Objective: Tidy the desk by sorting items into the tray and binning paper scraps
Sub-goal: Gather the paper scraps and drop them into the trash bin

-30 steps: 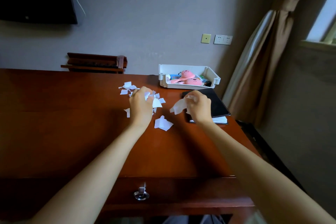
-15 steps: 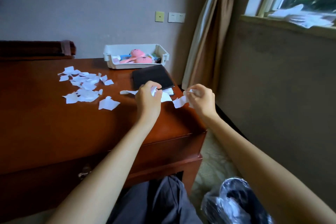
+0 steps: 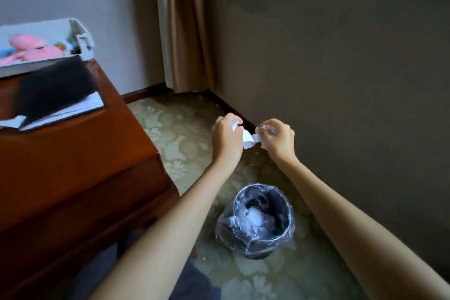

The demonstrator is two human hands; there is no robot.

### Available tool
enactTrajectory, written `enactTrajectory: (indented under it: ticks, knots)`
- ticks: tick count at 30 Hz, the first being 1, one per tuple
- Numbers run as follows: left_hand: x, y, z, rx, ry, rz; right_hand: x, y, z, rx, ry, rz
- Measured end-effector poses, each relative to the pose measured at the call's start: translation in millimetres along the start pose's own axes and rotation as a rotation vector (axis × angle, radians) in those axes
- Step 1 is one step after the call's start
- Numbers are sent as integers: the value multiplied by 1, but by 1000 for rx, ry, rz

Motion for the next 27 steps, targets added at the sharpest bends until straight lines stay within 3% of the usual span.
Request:
enactTrajectory:
  ticks: [10,17,22,27]
  knots:
    - [147,-11,-96,-302,229,-366,-1,9,167,249,-216,-69]
    - [209,-22,-186,-571,347,-538,45,2,275,461,-378,-271]
    - [217,-21,-197,-603,364,-580,59,9,289,457,-419,-354]
    - [238,-11,-227,-716,379,-638,87,19,329,588,-450,-445]
Point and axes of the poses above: each hand's wrist, its own y-axis towards the middle knuckle, its own x-axis out of the palm, z = x × y, the point moved 2 cm from there along y, towards the middle knuckle
